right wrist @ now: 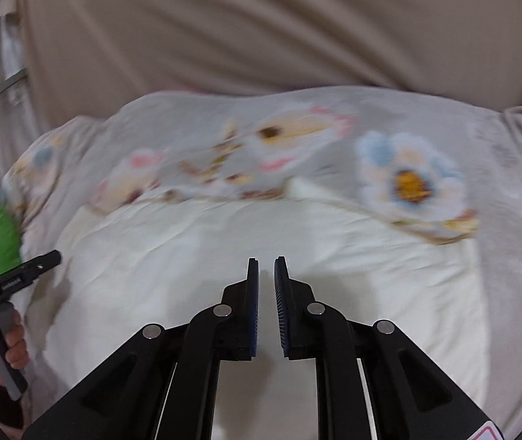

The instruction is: Fold large clothes

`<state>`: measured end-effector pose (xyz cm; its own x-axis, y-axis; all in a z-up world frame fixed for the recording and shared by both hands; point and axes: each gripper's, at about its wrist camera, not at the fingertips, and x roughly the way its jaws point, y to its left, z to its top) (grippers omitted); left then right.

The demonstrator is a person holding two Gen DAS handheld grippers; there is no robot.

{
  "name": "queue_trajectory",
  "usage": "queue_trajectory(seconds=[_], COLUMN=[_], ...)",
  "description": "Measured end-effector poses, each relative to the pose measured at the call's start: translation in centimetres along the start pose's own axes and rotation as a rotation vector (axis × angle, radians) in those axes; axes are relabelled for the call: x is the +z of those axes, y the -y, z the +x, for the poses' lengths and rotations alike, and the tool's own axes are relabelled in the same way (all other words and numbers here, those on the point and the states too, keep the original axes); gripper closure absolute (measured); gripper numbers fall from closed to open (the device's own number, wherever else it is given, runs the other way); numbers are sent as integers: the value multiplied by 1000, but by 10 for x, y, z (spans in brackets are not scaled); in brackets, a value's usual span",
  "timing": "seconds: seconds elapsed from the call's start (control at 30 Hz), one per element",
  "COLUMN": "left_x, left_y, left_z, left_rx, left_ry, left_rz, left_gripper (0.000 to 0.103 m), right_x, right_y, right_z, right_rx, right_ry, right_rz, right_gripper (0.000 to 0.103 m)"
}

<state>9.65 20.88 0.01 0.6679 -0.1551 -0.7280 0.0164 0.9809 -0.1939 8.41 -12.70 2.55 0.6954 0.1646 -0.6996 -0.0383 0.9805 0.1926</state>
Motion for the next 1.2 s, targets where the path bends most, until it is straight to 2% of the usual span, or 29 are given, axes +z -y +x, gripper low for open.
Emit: queue_trajectory(seconds=[0.17,0.23,0.43,0.5,0.6,0.73,0.83,1.0,1.2], left_x=[-35,-46,-61,-59,-58,-53,-48,-42,-38], left_y=[-24,-33,-55,-53,-46,-39,-29,-12,-11], left_z=[-12,-9,5,6,7,7,6,13,21], left_rx=[14,11,-78,-77,-71,-57,-35,16,23], left_ry=[-40,-72,-122,-119,-115,-105,-91,-70,-68], left_rz=[-48,-68,-191,-185,-177,-177,-159,-108,-105], left_gripper=[16,16,10,10,10,9,8,5,5], right_x=[-5,-6,-10,-6,4,4,-1,-6,-10], right_y=[-38,-47,-48,-51,-55,-61,-60,-68,-72], right_z=[38,51,85,79,69,93,105,107,107], right_rx=[29,11,-10,-12,43,25,20,-18,-49], right_ry=[-71,-90,-137,-138,-121,-158,-150,-124,-94], right_rz=[-51,-66,-65,-63,-61,-79,-82,-128,-157], right_gripper=[90,90,98,97,96,98,100,100,100])
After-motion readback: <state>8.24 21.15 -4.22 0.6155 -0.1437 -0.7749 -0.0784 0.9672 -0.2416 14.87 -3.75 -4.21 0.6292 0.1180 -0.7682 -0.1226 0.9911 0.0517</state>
